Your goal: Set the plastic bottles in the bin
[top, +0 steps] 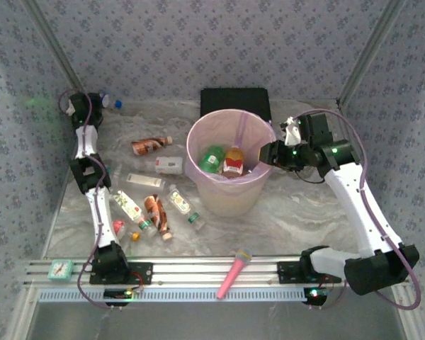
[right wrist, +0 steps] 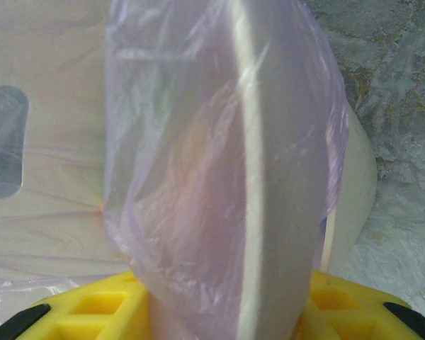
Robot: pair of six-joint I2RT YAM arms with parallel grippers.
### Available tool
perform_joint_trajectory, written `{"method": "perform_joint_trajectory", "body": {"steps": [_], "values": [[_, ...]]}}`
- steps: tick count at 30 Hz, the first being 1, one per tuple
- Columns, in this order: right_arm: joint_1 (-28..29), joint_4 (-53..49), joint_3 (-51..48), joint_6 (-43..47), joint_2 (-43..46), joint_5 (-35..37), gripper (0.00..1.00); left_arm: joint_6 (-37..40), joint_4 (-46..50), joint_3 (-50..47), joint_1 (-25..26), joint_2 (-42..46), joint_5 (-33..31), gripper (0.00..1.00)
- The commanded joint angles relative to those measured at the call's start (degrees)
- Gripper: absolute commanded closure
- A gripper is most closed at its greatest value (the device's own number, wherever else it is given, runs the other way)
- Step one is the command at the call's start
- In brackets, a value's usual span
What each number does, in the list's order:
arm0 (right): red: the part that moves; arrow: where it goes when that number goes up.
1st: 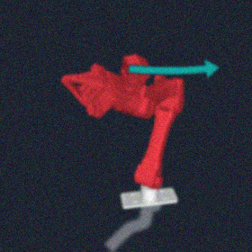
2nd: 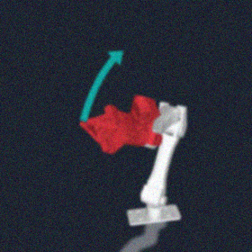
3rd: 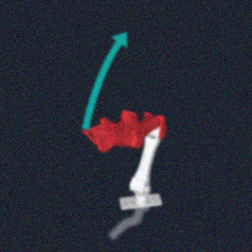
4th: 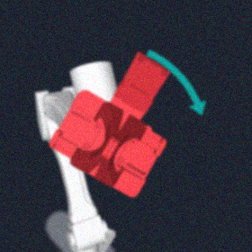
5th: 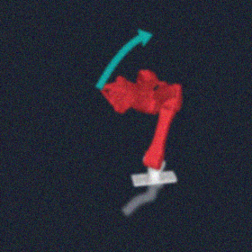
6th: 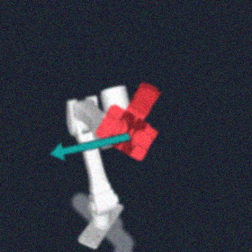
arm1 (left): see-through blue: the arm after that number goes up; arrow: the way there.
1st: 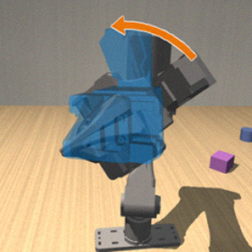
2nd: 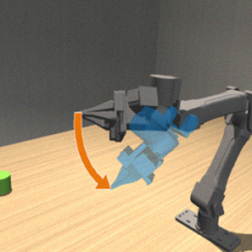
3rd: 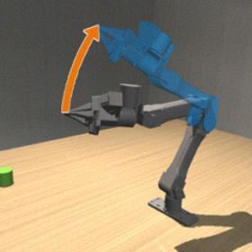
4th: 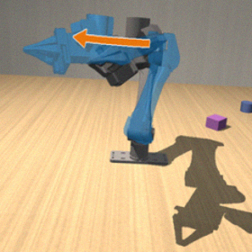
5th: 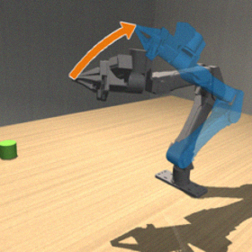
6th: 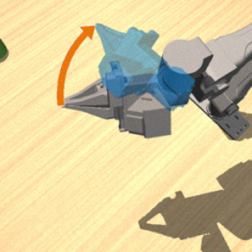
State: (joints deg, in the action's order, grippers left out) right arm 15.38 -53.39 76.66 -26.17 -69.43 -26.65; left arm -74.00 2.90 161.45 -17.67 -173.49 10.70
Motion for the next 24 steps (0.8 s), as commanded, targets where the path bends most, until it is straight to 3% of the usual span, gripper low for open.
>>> {"method": "perform_joint_trajectory", "body": {"steps": [1,9,12,20,22,24], "values": [[0.65,-2.34,-0.66,-0.19,-0.55,0.96,0.57,-1.34,4.71,-0.42,0.91,-3.89,3.35,0.51],[0.6,-1.56,-0.71,0.07,-0.97,0.58,0.57,6.78,10.01,-5.94,1.39,2.92,9.0,0.64],[0.6,-0.99,-0.73,0.16,-1.01,0.26,0.57,9.93,9.83,-12.55,1.77,8.42,9.29,0.68],[0.65,0.38,-0.66,0.77,-0.78,-0.59,0.57,14.57,1.12,-38.22,2.48,26.96,8.52,0.68],[0.59,0.56,-0.46,1.11,-0.88,-0.7,0.57,17.43,0.88,-42.82,3.09,30.72,6.04,0.65],[0.53,0.48,-0.38,1.22,-0.88,-0.53,0.57,20.86,4.65,-42.7,3.59,32.11,2.56,0.46]]}}
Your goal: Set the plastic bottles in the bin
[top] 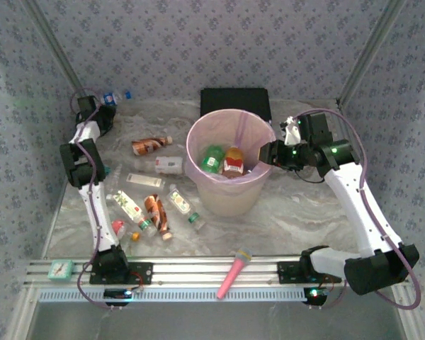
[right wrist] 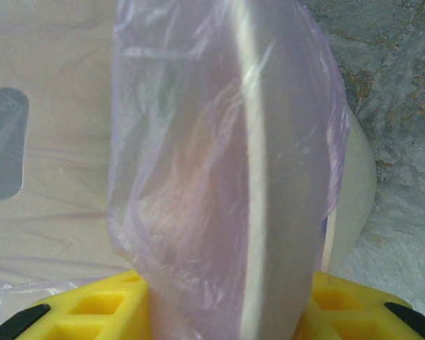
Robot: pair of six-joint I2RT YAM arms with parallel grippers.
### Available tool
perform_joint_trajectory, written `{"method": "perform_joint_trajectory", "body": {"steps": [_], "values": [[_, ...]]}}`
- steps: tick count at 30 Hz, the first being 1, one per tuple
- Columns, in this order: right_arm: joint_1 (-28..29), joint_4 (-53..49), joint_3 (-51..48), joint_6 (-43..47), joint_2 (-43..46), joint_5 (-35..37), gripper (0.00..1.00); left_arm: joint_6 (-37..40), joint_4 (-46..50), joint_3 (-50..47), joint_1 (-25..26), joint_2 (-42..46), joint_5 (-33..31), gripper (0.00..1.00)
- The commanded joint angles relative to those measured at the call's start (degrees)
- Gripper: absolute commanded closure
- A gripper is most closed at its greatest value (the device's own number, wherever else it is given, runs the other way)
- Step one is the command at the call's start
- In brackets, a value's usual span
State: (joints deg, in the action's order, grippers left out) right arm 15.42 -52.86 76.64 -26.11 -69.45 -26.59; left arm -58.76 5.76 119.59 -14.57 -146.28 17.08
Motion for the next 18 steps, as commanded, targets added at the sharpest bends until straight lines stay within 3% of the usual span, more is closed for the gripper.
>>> {"method": "perform_joint_trajectory", "body": {"steps": [1,3,5,14,18], "values": [[0.57,-0.14,-0.4,1.32,-0.82,-0.62,0.57,6.02,2.53,-0.51,0.53,5.08,-4.98,0.32],[0.64,-0.16,-0.69,1.4,-0.59,-0.66,0.57,5.28,1.63,0.13,0.19,4.49,-5.15,0.12],[0.56,-0.05,-1.28,1.33,-0.26,-0.57,0.57,4.48,3.69,4.81,-0.5,1.67,-4.66,0.05],[0.75,-1.24,-1.68,0.88,0.46,1.32,0.57,-5.75,8.83,33.06,-2.92,-17.16,0.73,0.03],[0.56,-1.62,-1.5,0.64,0.33,1.86,0.57,-6.96,10.39,37.87,-2.69,-20.29,-0.6,0.03]]}}
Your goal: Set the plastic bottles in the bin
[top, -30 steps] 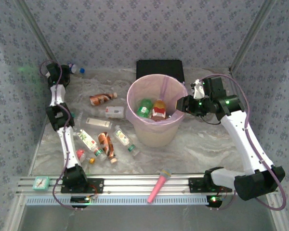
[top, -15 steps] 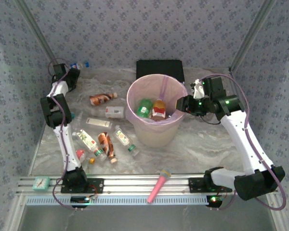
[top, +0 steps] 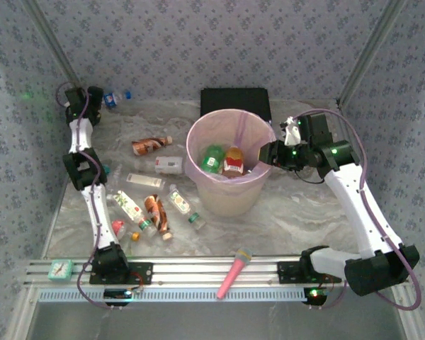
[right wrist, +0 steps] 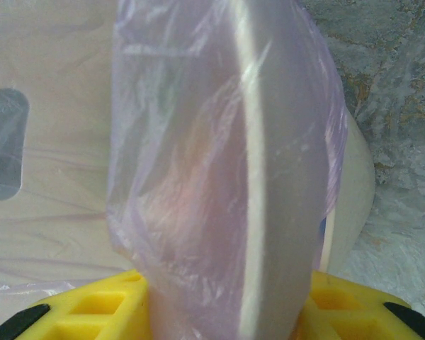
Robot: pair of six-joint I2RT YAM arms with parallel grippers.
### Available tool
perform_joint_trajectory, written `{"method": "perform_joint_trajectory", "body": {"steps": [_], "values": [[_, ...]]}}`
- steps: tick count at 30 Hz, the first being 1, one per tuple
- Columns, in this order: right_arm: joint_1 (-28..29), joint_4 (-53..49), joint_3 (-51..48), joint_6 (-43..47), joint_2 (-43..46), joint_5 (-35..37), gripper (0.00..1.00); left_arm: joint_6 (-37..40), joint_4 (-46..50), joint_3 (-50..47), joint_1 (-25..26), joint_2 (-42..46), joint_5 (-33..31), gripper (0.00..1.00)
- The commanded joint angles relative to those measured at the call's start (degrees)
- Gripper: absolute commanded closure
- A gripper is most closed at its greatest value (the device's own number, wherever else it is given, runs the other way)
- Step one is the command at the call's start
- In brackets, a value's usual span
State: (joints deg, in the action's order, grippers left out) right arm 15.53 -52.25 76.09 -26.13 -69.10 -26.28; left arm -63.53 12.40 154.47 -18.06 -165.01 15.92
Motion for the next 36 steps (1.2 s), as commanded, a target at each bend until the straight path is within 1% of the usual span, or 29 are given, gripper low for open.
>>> {"method": "perform_joint_trajectory", "body": {"steps": [1,4,11,15,22,30,32,36], "values": [[0.46,-2.24,-0.88,0.64,-0.09,1.67,0.57,-2.69,2.97,2.58,0.8,-1.76,0.3,0.04],[0.44,-2.09,-1.09,0.57,-0.3,1.78,0.57,-4.51,1.05,2.54,0.99,-3.07,-0.13,0.06],[0.68,-1.77,-1.43,0.03,-0.42,2.15,0.57,-10.65,-1.82,6.48,2.81,-8.66,0.05,0.1],[0.74,-2.24,-1.35,0.03,0.09,2.9,0.57,-13.66,-3.77,6.92,3.61,-10.71,-0.77,0.14],[0.8,-2.07,-1.64,-0.06,0.13,3.17,0.57,-14.55,-5.01,7.42,3.37,-12.13,-0.3,0.35],[0.76,-1.89,-1.78,-0.06,0.2,3.26,0.57,-12.99,-4.32,7.25,3.36,-10.57,1.61,0.52],[0.78,-1.68,-1.78,-0.06,0.2,3.26,0.57,-12.4,-3.78,7.09,3.41,-9.78,2.15,0.54],[0.74,-1.62,-1.87,0.15,0.19,2.99,0.57,-11.55,-3.92,4.78,3.82,-7.55,3.96,0.63]]}}
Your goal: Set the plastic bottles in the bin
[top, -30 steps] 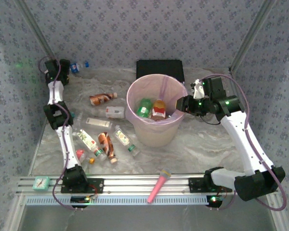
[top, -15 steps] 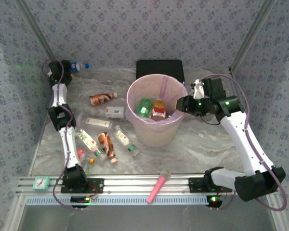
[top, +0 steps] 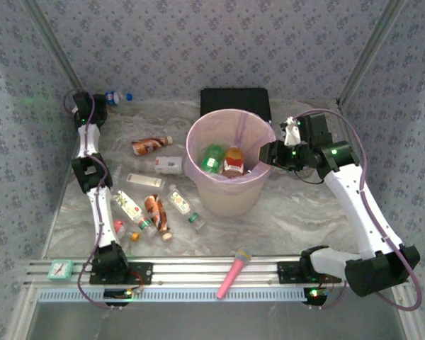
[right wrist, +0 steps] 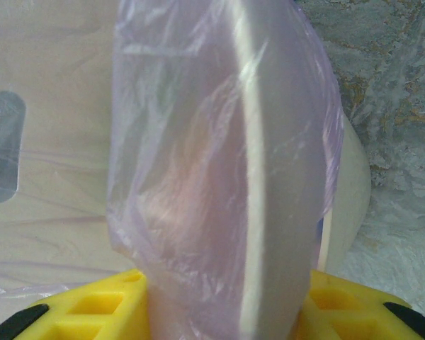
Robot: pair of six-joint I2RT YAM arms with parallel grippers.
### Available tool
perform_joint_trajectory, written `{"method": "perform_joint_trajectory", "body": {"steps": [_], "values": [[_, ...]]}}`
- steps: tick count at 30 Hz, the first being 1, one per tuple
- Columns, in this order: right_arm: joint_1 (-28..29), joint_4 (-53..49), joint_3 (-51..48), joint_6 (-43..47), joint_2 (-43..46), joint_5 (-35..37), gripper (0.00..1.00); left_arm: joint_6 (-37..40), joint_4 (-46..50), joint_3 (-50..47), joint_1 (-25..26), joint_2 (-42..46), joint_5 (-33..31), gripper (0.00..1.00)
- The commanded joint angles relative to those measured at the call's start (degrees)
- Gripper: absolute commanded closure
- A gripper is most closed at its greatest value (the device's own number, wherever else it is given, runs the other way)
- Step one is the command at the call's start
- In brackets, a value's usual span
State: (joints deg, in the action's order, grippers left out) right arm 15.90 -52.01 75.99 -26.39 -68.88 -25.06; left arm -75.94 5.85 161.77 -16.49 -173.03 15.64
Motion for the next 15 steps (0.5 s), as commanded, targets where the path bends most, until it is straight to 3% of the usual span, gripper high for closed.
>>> {"method": "perform_joint_trajectory", "body": {"steps": [1,9,15], "values": [[0.38,-1.91,-1.68,0.51,-0.03,1.77,0.57,0.96,2.35,-3.44,2.39,1.16,4.64,0.66],[0.44,-2.0,-1.67,0.46,0.76,1.77,0.57,0.1,-3.65,-13.91,3.66,7.35,8.17,0.79],[0.36,-1.93,-2.06,0.64,1.21,1.73,0.57,-0.65,-14.62,-32.53,4.04,17.71,8.53,0.83]]}}
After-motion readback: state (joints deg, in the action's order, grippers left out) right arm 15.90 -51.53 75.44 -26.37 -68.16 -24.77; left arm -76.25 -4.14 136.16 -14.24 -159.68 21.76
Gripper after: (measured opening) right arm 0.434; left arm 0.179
